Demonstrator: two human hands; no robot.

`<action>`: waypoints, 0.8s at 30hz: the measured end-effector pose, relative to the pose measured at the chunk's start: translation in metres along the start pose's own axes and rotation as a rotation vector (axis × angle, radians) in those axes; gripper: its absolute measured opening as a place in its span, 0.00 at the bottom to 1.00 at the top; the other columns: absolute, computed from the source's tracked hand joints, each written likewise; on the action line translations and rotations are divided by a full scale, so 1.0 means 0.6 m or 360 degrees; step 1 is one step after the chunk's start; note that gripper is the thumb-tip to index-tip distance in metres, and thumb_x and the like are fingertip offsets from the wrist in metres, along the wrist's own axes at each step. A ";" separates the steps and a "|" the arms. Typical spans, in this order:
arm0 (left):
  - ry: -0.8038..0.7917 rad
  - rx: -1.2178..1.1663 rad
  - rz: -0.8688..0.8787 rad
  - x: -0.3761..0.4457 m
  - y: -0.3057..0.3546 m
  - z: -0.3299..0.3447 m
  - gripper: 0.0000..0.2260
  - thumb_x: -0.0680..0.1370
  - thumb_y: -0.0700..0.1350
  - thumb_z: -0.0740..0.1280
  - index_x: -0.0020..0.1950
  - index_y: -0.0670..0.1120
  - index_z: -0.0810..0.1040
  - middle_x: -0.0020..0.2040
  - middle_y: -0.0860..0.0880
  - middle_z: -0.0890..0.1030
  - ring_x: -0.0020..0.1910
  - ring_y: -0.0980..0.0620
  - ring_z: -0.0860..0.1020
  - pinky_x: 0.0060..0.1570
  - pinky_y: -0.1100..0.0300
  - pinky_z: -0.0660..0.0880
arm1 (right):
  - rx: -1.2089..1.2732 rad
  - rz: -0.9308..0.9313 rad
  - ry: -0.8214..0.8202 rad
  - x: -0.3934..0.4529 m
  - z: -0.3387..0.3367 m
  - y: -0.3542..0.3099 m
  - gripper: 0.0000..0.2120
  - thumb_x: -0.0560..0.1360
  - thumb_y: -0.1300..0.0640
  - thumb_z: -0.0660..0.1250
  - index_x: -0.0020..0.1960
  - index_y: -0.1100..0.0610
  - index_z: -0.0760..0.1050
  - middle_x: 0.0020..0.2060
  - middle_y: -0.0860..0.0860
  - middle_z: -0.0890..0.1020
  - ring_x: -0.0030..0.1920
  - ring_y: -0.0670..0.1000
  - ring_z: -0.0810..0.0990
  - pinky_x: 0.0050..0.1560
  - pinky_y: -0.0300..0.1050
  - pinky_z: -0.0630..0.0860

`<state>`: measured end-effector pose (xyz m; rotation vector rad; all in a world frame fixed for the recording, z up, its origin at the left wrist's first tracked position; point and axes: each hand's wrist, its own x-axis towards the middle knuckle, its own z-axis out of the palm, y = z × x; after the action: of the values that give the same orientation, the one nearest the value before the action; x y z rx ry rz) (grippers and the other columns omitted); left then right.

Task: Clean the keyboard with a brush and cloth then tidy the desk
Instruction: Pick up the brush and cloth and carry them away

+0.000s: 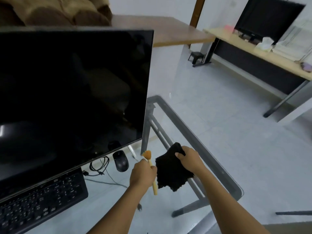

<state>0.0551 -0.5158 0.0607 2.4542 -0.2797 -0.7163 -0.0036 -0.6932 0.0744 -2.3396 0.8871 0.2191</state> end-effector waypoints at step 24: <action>0.0786 -0.0384 0.0575 -0.017 0.444 -0.580 0.11 0.76 0.45 0.61 0.43 0.39 0.77 0.24 0.46 0.80 0.22 0.50 0.76 0.28 0.62 0.72 | -0.0173 -0.1076 0.0936 -0.021 -0.591 -0.507 0.12 0.81 0.52 0.59 0.53 0.61 0.73 0.45 0.54 0.75 0.45 0.54 0.73 0.43 0.45 0.66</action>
<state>0.2268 -0.5713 0.4606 2.1776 -0.3996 0.0165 0.1616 -0.7232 0.5108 -2.6986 0.2755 -0.7426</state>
